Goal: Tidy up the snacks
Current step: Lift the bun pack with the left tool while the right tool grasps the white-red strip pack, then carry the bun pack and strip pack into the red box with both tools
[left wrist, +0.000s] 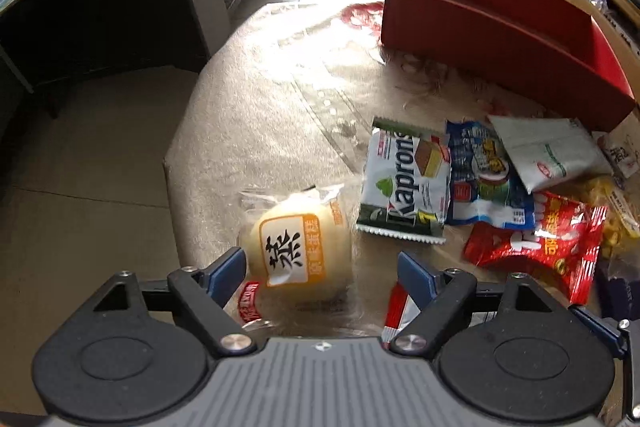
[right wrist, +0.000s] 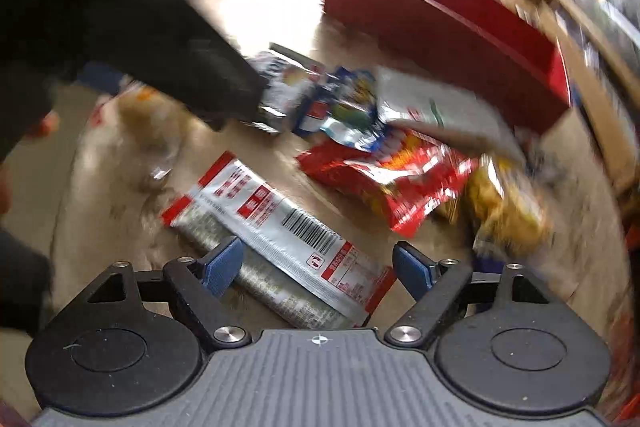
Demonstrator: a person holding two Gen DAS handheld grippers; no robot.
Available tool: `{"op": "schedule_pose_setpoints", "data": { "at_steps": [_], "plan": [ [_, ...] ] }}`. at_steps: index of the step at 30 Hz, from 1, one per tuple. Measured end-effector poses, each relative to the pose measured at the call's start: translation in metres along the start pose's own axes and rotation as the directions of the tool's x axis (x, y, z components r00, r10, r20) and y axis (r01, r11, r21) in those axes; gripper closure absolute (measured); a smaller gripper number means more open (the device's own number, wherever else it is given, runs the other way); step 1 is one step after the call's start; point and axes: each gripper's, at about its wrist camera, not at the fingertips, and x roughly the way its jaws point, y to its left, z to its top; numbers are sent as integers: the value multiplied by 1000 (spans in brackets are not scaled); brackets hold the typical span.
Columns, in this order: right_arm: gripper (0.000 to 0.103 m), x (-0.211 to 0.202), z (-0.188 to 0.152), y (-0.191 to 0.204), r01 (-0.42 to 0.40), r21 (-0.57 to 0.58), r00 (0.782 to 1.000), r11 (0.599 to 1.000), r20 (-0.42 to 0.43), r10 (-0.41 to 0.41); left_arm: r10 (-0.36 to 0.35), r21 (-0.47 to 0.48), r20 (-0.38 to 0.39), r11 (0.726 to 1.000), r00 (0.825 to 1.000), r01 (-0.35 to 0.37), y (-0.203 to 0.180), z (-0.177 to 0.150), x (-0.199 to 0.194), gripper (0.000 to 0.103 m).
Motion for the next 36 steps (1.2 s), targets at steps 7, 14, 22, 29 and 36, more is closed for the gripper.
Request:
{"op": "schedule_pose_setpoints", "data": {
  "at_steps": [7, 14, 22, 29, 36],
  "plan": [
    [15, 1, 4, 1, -234, -306, 972, 923, -88, 218, -24, 21, -30, 999, 999, 24, 3, 3, 3, 25],
    [21, 24, 24, -19, -330, -213, 939, 919, -175, 297, -88, -31, -120, 996, 989, 85, 10, 8, 24, 26],
    [43, -5, -17, -24, -300, -32, 940, 954, -178, 289, -106, 45, -115, 993, 988, 112, -9, -4, 20, 30],
    [39, -21, -51, -25, -255, 7, 954, 967, -162, 253, -106, 27, -117, 994, 987, 110, -8, -5, 16, 33],
    [19, -15, -38, -19, -219, 13, 969, 976, -115, 218, -131, -106, -109, 987, 985, 119, 4, 8, 23, 26]
  ]
}}
